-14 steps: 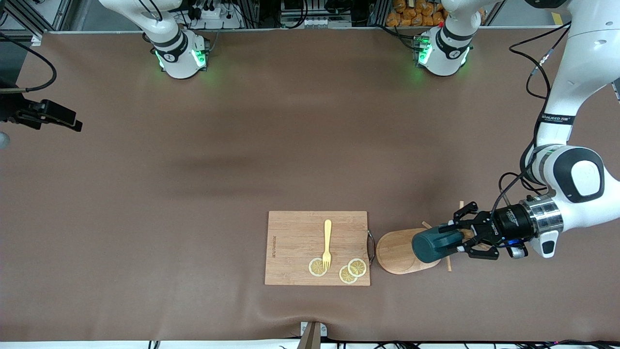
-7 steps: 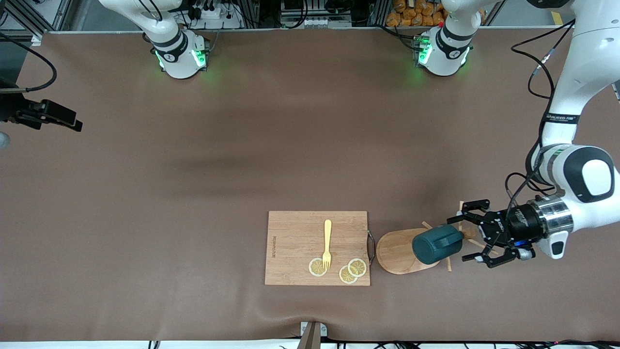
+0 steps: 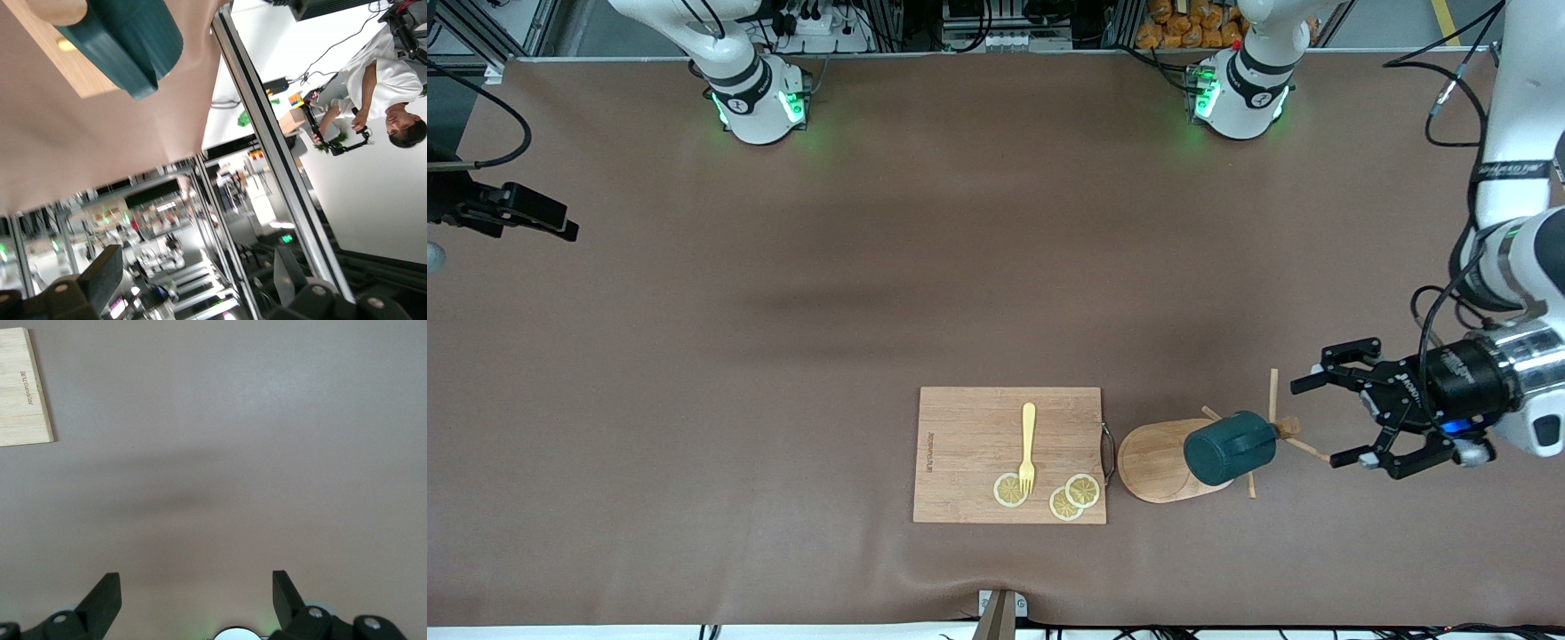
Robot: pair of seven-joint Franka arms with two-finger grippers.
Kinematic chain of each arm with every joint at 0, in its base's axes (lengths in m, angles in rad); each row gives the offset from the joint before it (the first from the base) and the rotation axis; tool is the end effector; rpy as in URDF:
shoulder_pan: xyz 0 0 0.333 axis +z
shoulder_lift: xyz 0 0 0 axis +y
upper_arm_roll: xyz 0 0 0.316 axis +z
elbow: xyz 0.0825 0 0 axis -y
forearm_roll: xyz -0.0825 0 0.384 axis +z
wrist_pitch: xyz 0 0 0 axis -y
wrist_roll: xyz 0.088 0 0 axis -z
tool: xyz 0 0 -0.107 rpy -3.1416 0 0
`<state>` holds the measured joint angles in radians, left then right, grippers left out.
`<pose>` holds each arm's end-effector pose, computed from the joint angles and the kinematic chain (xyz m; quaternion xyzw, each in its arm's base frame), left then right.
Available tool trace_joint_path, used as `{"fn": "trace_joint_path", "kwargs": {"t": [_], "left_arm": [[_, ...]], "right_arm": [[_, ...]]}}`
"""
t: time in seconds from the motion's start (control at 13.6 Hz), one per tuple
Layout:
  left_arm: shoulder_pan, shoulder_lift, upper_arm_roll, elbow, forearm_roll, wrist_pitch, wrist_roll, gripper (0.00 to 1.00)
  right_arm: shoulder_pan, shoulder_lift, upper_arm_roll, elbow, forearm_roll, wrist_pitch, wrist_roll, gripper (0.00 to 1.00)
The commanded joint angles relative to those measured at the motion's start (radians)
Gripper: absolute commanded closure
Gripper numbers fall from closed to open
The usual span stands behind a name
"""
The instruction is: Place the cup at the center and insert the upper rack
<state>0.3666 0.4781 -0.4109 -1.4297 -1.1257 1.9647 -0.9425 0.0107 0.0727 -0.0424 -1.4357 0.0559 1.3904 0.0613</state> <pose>0.7096 -0.0317 0.4925 0.6251 0.5248 -0.2435 0.5240 0.5581 -0.0099 0.6320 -0.9970 0.0430 0.0593 0.0253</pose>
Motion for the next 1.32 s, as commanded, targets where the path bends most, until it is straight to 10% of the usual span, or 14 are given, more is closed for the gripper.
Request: {"fn": "trace_joint_path", "kwargs": {"t": [0.0,1.03,1.25], "left_arm": [[0.005,-0.103,0.001,-0.029,0.095,-0.007,-0.022,0.00],[-0.006,-0.272,-0.169,-0.031,0.867,-0.188,0.028,0.00],[-0.165,-0.308,0.034,-0.034,0.906,-0.281,0.239,0.00]], "right_arm": [[-0.006,-0.002,0.007,0.009,0.010,-0.010,0.014,0.00],[-0.017,-0.011,0.006,0.026,-0.025,-0.082,-0.002,0.00],[-0.017,-0.013,0.006,0.043,-0.022,-0.085,-0.002,0.00]]}}
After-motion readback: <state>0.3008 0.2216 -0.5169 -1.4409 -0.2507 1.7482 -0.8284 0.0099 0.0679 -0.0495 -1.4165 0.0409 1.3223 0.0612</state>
